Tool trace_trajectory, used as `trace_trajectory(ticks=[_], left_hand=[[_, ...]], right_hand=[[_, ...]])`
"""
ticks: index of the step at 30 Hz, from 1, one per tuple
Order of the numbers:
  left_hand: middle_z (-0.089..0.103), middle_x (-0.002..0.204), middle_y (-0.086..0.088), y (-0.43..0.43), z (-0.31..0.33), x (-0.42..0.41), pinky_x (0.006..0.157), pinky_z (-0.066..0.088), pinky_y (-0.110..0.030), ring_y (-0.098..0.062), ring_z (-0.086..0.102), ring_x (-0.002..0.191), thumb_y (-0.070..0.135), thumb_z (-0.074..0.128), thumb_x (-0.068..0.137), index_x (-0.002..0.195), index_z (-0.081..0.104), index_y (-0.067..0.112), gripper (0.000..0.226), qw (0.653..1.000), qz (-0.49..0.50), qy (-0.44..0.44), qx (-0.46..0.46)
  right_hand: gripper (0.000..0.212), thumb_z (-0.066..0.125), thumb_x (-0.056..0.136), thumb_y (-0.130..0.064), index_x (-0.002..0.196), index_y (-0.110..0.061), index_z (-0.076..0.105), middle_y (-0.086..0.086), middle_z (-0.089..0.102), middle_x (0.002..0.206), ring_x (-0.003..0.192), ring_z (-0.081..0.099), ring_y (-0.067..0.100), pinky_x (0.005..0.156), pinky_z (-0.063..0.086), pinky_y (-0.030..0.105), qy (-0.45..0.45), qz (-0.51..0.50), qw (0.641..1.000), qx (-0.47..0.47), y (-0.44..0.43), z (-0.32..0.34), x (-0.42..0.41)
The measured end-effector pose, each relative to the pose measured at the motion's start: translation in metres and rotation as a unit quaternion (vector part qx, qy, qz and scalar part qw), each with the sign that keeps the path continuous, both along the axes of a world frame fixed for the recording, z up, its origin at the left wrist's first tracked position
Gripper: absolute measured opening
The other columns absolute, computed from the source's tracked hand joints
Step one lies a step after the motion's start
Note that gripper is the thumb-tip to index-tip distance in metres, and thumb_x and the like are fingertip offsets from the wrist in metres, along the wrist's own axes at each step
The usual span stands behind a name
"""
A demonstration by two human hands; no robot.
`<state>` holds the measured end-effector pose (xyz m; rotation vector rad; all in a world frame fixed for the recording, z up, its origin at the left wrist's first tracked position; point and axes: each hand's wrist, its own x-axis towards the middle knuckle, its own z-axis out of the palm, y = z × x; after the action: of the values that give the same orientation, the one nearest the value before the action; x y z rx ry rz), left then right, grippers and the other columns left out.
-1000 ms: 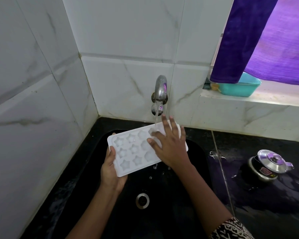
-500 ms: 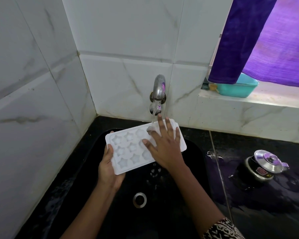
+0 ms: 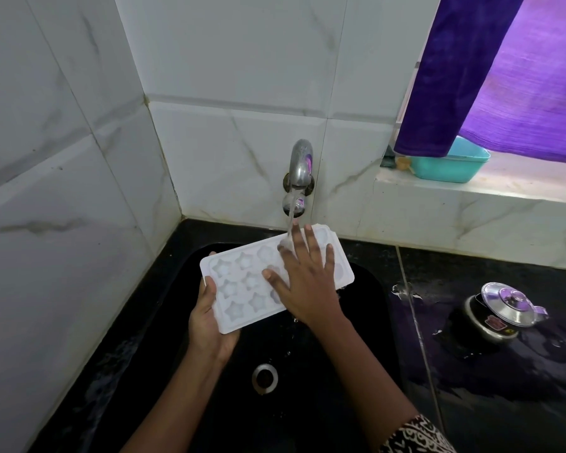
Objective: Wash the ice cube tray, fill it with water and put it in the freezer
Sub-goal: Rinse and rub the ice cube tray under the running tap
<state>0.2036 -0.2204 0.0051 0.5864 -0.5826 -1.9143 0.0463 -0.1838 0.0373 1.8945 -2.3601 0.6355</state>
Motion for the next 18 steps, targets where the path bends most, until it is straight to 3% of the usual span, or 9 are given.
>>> trace_trajectory(ticks=[4, 9, 14, 18], left_hand=[[0.054, 0.141, -0.013, 0.002, -0.003, 0.001, 0.089, 0.055, -0.047, -0.033, 0.055, 0.126, 0.035, 0.036, 0.099, 0.135, 0.054, 0.030, 0.040, 1.000, -0.005, 0.000, -0.012], [0.051, 0.144, -0.013, 0.001, -0.002, -0.001, 0.094, 0.052, -0.049, -0.035, 0.050, 0.130, 0.038, 0.035, 0.100, 0.145, 0.042, 0.026, 0.047, 1.000, 0.003, 0.005, 0.002], [0.051, 0.144, -0.010, -0.001, -0.006, 0.001, 0.090, 0.054, -0.048, -0.033, 0.051, 0.129, 0.039, 0.037, 0.100, 0.144, 0.043, 0.029, 0.046, 1.000, 0.007, 0.000, 0.003], [0.050, 0.145, -0.013, -0.001, -0.001, -0.004, 0.089, 0.055, -0.047, -0.034, 0.051, 0.129, 0.042, 0.041, 0.096, 0.148, 0.038, 0.024, 0.054, 1.000, 0.010, -0.006, 0.012]], right_hand=[[0.043, 0.034, 0.094, -0.058, 0.114, -0.030, 0.060, -0.005, -0.005, 0.160, 0.146, -0.013, 0.016, 0.112, -0.010, 0.051, -0.015, -0.027, 0.999, -0.010, 0.002, 0.002, -0.014], [0.059, 0.031, 0.092, -0.063, 0.141, -0.030, 0.037, -0.008, -0.016, 0.158, 0.142, -0.024, 0.010, 0.111, -0.016, 0.048, -0.023, 0.022, 0.999, 0.043, 0.005, 0.003, -0.005], [0.037, 0.045, 0.094, -0.048, 0.119, -0.026, 0.062, -0.002, 0.006, 0.160, 0.141, -0.011, 0.008, 0.114, -0.003, 0.048, -0.081, -0.023, 0.994, -0.076, 0.024, 0.013, -0.018], [0.034, 0.055, 0.091, -0.038, 0.120, -0.022, 0.061, 0.002, 0.005, 0.159, 0.142, -0.009, 0.012, 0.114, 0.005, 0.052, -0.061, -0.040, 0.994, -0.085, 0.027, 0.011, -0.014]])
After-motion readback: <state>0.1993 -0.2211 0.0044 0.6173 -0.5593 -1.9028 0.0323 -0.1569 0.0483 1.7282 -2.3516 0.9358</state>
